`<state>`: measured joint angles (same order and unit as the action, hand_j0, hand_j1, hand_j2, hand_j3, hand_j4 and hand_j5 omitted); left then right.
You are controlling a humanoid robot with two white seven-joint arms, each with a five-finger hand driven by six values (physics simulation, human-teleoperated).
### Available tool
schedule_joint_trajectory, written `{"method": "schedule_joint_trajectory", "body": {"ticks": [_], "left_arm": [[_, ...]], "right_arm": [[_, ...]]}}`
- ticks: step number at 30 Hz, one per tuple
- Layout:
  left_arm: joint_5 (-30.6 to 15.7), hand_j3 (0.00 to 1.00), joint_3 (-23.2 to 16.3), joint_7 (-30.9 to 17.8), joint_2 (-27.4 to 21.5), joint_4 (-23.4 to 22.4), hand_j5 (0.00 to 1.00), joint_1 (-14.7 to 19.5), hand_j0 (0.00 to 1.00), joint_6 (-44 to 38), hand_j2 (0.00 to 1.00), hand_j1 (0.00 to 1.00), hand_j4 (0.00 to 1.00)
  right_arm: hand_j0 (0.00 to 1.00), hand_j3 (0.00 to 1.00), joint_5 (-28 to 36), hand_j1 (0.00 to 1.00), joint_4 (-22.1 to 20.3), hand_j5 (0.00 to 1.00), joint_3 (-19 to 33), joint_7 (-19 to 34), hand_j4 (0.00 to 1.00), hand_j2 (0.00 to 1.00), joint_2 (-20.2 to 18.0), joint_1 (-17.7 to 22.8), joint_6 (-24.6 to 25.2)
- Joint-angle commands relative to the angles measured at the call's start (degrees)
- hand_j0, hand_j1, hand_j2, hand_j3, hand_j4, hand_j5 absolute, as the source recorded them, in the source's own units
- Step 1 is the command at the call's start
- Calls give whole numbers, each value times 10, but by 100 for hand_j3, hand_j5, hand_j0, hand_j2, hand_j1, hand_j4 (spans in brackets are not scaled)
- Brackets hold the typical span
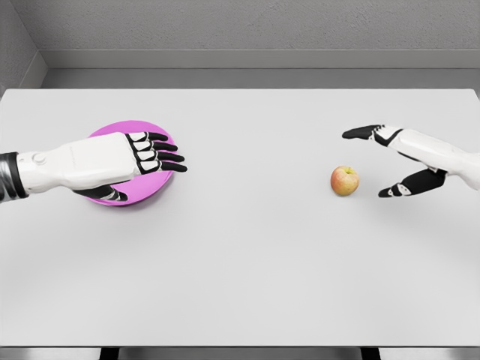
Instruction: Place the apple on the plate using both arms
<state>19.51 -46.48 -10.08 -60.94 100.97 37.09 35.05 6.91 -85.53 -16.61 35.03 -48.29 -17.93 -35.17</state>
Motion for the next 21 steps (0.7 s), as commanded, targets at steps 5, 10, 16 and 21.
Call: {"method": "schedule_joint_trajectory", "body": {"ticks": [5, 10, 16, 21], "left_arm": [[-1, 100, -16, -28, 3, 0, 100, 3, 100, -1, 100, 100, 100], [-1, 100, -16, -28, 8, 0, 100, 3, 100, -1, 100, 100, 100], [-1, 100, -16, -29, 8, 0, 100, 4, 100, -1, 100, 100, 100], [-1, 100, -16, -29, 8, 0, 100, 4, 100, -1, 100, 100, 100]], "right_arm": [[100, 100, 7, 100, 8, 100, -12, 0, 100, 100, -1, -3, 2], [100, 100, 7, 100, 42, 100, -36, 0, 100, 100, 0, -10, 2], [100, 100, 9, 100, 58, 100, -64, 0, 100, 100, 4, -29, 5], [100, 100, 8, 100, 88, 100, -114, 0, 100, 100, 22, -63, 5]]}}
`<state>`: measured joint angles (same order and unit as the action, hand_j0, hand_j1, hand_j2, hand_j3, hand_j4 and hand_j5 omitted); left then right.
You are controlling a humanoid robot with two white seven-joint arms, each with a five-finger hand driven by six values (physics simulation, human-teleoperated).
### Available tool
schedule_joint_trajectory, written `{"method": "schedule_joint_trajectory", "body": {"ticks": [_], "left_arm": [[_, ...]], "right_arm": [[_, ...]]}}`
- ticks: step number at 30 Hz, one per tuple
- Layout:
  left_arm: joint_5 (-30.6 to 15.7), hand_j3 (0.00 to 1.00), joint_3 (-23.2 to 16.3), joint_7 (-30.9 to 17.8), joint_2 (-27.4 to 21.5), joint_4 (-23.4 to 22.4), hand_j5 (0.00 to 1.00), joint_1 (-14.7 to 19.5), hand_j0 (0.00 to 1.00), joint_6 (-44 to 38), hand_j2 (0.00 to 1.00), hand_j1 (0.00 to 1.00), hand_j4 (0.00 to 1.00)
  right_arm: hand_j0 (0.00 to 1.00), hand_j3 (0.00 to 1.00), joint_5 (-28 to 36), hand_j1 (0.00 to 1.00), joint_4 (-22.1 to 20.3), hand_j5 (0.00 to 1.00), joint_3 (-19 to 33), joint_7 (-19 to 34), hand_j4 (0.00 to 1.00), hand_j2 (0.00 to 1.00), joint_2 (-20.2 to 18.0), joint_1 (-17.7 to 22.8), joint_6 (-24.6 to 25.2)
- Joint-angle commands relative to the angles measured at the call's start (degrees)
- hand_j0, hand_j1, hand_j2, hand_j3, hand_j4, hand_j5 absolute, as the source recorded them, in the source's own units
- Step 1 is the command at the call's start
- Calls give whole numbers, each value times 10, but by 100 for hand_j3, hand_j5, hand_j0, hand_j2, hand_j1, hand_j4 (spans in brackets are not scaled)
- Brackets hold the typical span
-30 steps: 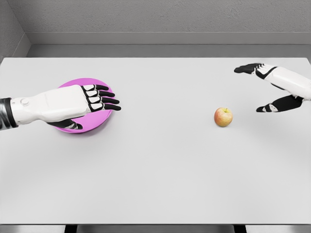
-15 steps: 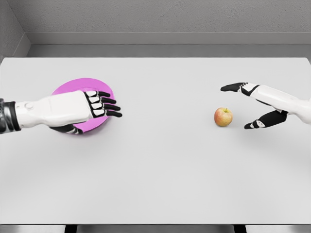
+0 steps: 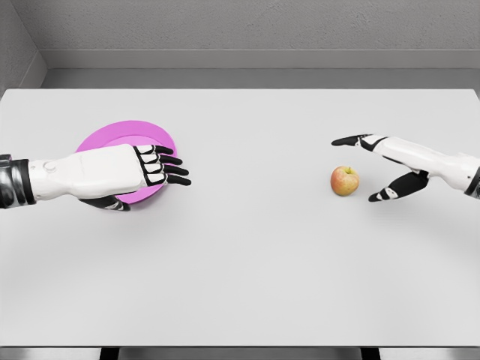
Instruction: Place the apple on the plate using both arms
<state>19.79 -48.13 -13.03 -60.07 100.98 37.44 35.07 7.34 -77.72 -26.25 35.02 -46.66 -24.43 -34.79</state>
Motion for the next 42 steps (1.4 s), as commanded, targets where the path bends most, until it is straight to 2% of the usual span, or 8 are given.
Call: {"method": "schedule_joint_trajectory", "body": {"ticks": [1, 6, 12, 24, 31, 42], "left_arm": [[-4, 100, 0, 0, 0, 0, 100, 0, 100, -1, 100, 100, 100], [-4, 100, 0, 0, 0, 0, 100, 0, 100, -1, 100, 100, 100], [-4, 100, 0, 0, 0, 0, 100, 0, 100, -1, 100, 100, 100], [-4, 100, 0, 0, -1, 0, 100, 0, 100, -1, 100, 100, 100], [-4, 100, 0, -6, -1, 0, 100, -1, 100, -1, 100, 100, 100], [-4, 100, 0, -6, -1, 0, 100, -1, 100, -1, 100, 100, 100]], "right_arm": [[100, 100, 4, 100, 13, 100, -26, 0, 100, 100, 7, 0, 2], [100, 100, 3, 100, 38, 100, -51, 0, 100, 100, 21, -21, 1], [100, 100, -5, 100, 65, 100, -52, 0, 100, 100, 27, -25, -2], [100, 100, -7, 100, 73, 100, -53, 0, 100, 100, 35, -38, -2], [100, 100, -7, 100, 101, 100, -105, 0, 100, 100, 36, -69, 2], [100, 100, -7, 100, 120, 100, -108, 0, 100, 100, 38, -81, 2]]}}
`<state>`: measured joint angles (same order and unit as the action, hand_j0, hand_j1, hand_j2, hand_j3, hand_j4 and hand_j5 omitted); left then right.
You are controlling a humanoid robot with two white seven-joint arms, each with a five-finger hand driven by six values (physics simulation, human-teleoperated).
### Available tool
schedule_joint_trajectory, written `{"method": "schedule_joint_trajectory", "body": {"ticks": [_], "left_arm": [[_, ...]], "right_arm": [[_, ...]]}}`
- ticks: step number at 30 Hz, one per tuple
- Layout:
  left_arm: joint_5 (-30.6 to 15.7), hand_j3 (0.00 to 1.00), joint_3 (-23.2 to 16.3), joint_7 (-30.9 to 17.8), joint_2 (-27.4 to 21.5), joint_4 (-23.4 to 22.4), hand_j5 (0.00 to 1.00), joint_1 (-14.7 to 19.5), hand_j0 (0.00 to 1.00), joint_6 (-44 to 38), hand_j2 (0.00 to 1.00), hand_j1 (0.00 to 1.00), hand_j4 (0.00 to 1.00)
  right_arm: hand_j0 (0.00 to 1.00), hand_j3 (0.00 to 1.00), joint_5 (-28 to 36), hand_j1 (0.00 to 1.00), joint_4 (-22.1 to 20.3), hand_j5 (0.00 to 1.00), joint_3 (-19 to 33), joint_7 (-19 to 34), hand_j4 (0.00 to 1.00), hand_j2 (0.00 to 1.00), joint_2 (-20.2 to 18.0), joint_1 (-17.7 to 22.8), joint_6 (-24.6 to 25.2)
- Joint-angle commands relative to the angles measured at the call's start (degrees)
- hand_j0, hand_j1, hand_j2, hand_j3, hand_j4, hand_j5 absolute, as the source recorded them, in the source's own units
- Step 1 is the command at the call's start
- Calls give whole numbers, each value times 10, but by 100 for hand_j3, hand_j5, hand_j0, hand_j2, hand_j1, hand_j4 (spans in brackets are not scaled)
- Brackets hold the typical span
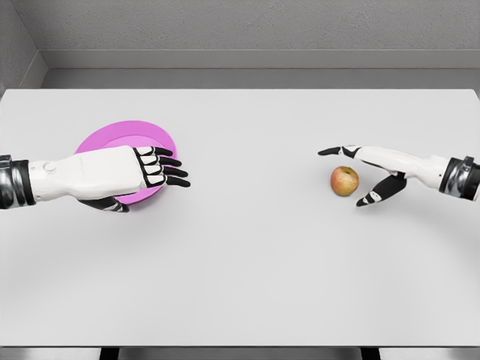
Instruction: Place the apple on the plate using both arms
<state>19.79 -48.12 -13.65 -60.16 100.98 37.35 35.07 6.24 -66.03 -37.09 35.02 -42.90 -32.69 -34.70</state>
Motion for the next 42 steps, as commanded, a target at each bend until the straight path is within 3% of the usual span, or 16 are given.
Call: {"method": "schedule_joint_trajectory", "body": {"ticks": [1, 11, 18, 27, 34, 36, 39, 42], "left_arm": [[-4, 100, 0, 0, 0, 0, 100, 0, 100, -1, 100, 100, 100], [-4, 100, 0, 0, 0, 0, 100, 0, 100, -1, 100, 100, 100], [-4, 100, 0, 0, 0, 0, 100, 0, 100, -1, 100, 100, 100], [-4, 100, 0, 0, 0, 0, 100, 0, 100, -1, 100, 100, 100], [-4, 100, 0, 0, 0, 0, 100, 0, 100, -1, 100, 100, 100], [-4, 100, 0, 0, 0, 0, 100, 0, 100, -1, 100, 100, 100], [-4, 100, 0, 0, 0, 0, 100, 0, 100, -1, 100, 100, 100], [-4, 100, 0, 0, 0, 0, 100, 0, 100, -1, 100, 100, 100]], "right_arm": [[100, 100, 4, 100, 11, 100, -1, 0, 100, 100, 5, 0, 1], [100, 100, -38, 100, 54, 100, -2, 0, 100, 100, 32, -12, -2], [99, 99, -46, 99, 56, 99, -2, 0, 99, 99, 33, -15, -3], [77, 77, -47, 77, 56, 77, -2, 0, 77, 77, 34, -15, -3], [76, 76, -47, 76, 56, 76, 0, 0, 76, 76, 34, -15, -3], [66, 66, -46, 66, 56, 66, 0, 0, 66, 66, 34, -15, -3], [65, 65, -46, 65, 56, 65, 0, 0, 65, 65, 35, -15, -3], [55, 55, -45, 55, 54, 55, 1, 0, 55, 55, 35, -18, -3]]}}
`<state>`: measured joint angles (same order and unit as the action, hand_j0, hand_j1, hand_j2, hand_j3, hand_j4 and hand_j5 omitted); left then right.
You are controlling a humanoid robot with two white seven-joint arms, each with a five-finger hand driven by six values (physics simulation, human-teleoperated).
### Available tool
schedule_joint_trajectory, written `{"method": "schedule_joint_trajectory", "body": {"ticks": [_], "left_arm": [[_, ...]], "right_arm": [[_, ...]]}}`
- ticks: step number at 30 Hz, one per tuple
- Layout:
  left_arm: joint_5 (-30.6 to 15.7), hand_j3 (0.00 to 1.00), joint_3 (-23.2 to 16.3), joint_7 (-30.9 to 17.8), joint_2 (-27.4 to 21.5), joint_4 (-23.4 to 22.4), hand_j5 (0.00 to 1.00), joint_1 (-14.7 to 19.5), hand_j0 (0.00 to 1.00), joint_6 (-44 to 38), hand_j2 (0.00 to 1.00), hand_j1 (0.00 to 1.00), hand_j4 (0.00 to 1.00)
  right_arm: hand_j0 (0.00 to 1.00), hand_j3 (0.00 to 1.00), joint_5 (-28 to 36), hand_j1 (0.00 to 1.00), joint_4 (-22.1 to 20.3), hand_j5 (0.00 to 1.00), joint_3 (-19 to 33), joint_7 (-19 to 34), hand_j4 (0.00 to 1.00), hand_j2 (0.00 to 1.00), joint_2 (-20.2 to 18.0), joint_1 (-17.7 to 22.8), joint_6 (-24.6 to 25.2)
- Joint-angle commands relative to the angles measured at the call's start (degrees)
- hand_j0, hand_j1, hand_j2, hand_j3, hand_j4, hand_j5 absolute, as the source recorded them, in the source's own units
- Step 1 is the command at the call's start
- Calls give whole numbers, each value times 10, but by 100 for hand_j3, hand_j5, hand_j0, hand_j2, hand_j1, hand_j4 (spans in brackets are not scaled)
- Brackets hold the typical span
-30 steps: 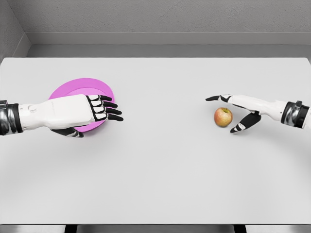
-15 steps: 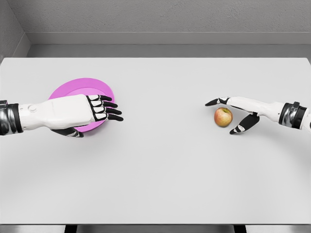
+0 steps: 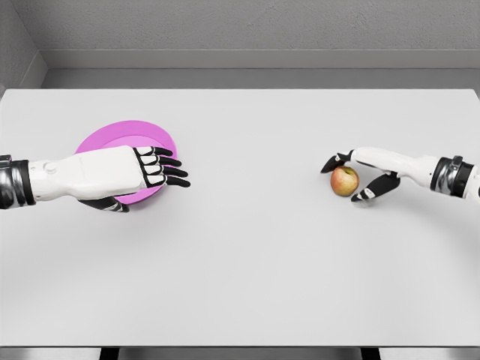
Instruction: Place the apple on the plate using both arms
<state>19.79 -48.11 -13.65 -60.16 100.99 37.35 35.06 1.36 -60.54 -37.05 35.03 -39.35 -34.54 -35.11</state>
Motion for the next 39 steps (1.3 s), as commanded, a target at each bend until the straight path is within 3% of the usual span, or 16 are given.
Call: {"method": "schedule_joint_trajectory", "body": {"ticks": [1, 7, 10, 15, 17, 19, 21, 24, 27, 35, 37, 39], "left_arm": [[-4, 100, 0, 0, 0, 0, 100, 0, 100, -1, 100, 100, 100], [-4, 100, 0, 0, 0, 0, 100, 0, 100, -1, 100, 100, 100], [-4, 100, 0, 0, 0, 0, 100, 0, 100, -1, 100, 100, 100], [-4, 100, 0, 0, 0, 0, 100, 0, 100, -1, 100, 100, 100], [-4, 100, 0, 0, 0, 0, 100, 0, 100, -1, 100, 100, 100], [-4, 100, 0, 0, 0, 0, 100, 0, 100, -1, 100, 100, 100], [-4, 100, 0, 0, 0, 0, 100, 0, 100, -1, 100, 100, 100], [-4, 100, 0, 0, 0, 0, 100, 0, 100, -1, 100, 100, 100], [-4, 100, 0, 0, 0, 0, 100, 0, 100, -1, 100, 100, 100], [-4, 100, 0, 0, 0, 0, 100, 1, 100, -1, 100, 100, 100], [-4, 100, 0, 0, 0, 0, 100, 0, 100, -1, 100, 100, 100], [-4, 100, 0, 0, 0, 0, 100, 1, 100, -1, 100, 100, 100]], "right_arm": [[54, 54, 5, 54, -1, 54, 1, 0, 54, 54, 0, 1, 1], [54, 54, 5, 54, -5, 54, 0, 0, 54, 54, 3, 0, 1], [47, 47, 5, 47, -4, 47, 1, 0, 47, 47, 3, 0, 1], [46, 46, 10, 46, -5, 46, 3, 0, 46, 46, 4, -3, 1], [46, 46, 12, 46, -21, 46, 3, 0, 46, 46, 4, -3, 1], [46, 46, 13, 46, -67, 46, 3, 0, 46, 46, 5, -4, 1], [46, 46, 13, 46, -114, 46, -1, 0, 46, 46, 17, -10, 1], [46, 46, 13, 46, -138, 46, -35, 0, 46, 46, 62, -36, 1], [46, 46, 13, 46, -138, 46, -55, 0, 46, 46, 102, -55, 1], [47, 47, 13, 47, -123, 47, -51, 0, 47, 47, 104, -51, 1], [73, 73, 11, 73, -99, 73, -45, 0, 73, 73, 103, -51, 1], [99, 99, 7, 99, -97, 99, 0, 0, 99, 99, 102, -39, 1]]}}
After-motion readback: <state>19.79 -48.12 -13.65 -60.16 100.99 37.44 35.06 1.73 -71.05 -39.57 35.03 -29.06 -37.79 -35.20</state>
